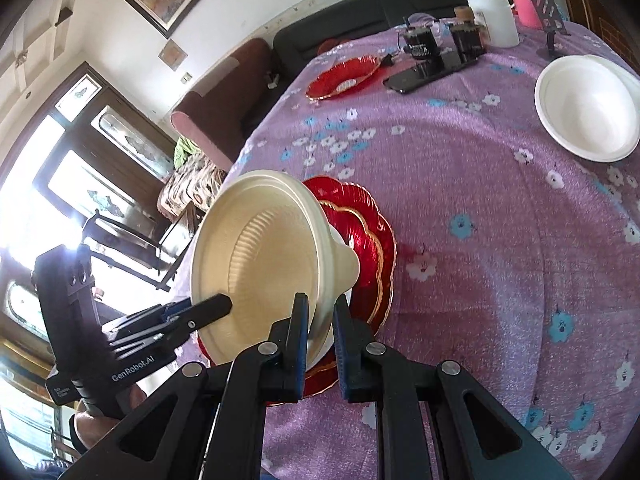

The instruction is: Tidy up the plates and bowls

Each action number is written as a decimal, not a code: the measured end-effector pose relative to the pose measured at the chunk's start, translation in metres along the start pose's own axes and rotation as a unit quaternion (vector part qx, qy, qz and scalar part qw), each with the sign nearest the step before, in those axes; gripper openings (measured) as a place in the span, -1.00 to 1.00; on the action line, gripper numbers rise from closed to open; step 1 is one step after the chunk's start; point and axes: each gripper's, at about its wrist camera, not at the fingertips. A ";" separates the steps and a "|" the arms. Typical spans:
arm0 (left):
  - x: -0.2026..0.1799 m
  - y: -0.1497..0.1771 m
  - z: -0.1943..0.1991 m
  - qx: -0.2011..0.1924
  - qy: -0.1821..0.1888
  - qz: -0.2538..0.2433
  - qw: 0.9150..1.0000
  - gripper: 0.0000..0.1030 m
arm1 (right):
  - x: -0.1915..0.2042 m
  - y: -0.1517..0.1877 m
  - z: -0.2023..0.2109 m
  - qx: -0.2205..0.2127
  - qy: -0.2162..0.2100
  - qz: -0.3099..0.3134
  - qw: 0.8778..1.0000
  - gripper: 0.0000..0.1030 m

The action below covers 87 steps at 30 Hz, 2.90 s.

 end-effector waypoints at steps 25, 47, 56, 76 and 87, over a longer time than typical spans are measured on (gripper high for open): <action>-0.077 -0.032 0.034 -0.040 0.003 -0.070 0.997 -0.48 | -0.073 0.003 0.100 -0.113 0.031 -0.046 0.992 -0.56; -0.291 -0.171 -0.098 0.092 0.055 -0.174 0.979 -0.28 | -0.245 -0.044 0.212 -0.225 0.108 -0.203 0.947 -0.41; -0.343 -0.258 -0.215 0.114 0.047 -0.150 0.981 -0.28 | -0.321 -0.093 0.180 -0.199 0.107 -0.278 0.934 -0.41; -0.414 -0.266 -0.237 0.083 0.037 -0.215 0.972 -0.73 | -0.335 -0.107 0.192 -0.261 0.130 -0.246 0.924 -0.75; -0.391 -0.217 -0.104 0.002 0.047 -0.246 0.968 -0.71 | -0.233 -0.057 0.254 -0.308 0.121 -0.166 0.929 -0.74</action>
Point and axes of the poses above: each gripper's, at about its wrist camera, not at the fingertips, and z roughly against the way its jaws point, x to its left, y to its underside, and after that the axes turned 2 degrees about x, right-handed
